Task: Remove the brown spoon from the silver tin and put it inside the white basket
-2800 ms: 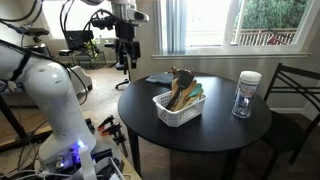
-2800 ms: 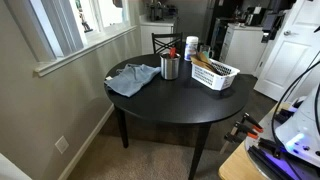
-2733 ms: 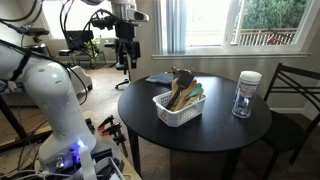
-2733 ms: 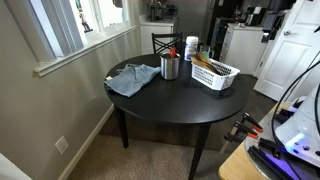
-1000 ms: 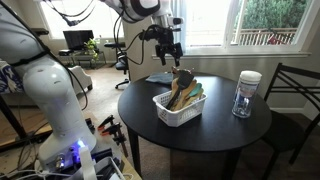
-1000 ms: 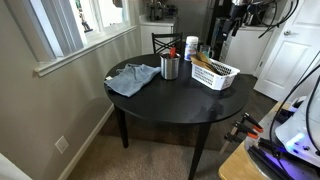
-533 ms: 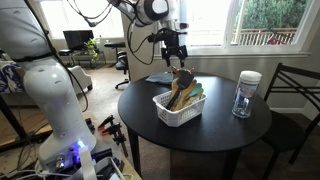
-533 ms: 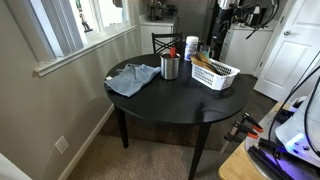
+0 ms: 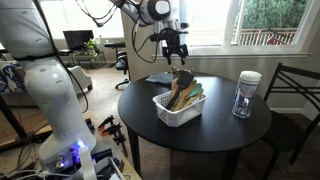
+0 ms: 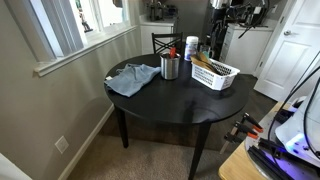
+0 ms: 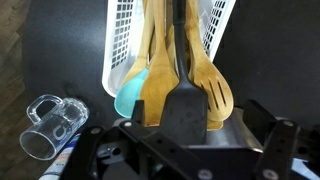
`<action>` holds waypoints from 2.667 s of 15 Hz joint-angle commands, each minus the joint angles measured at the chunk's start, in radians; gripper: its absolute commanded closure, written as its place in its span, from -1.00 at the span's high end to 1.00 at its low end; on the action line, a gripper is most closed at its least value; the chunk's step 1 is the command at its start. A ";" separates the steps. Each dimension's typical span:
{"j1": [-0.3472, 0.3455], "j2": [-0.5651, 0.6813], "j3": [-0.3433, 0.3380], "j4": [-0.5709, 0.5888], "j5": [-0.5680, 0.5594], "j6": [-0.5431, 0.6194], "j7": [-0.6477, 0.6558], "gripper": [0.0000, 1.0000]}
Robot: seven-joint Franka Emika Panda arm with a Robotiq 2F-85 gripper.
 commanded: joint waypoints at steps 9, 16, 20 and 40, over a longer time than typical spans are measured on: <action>-0.001 0.000 0.002 0.008 0.050 -0.004 -0.013 1.00; 0.000 0.000 0.003 0.008 0.053 -0.005 -0.013 1.00; 0.007 0.075 0.023 0.077 0.006 0.127 0.098 1.00; 0.159 0.594 0.098 0.597 0.020 0.186 0.160 1.00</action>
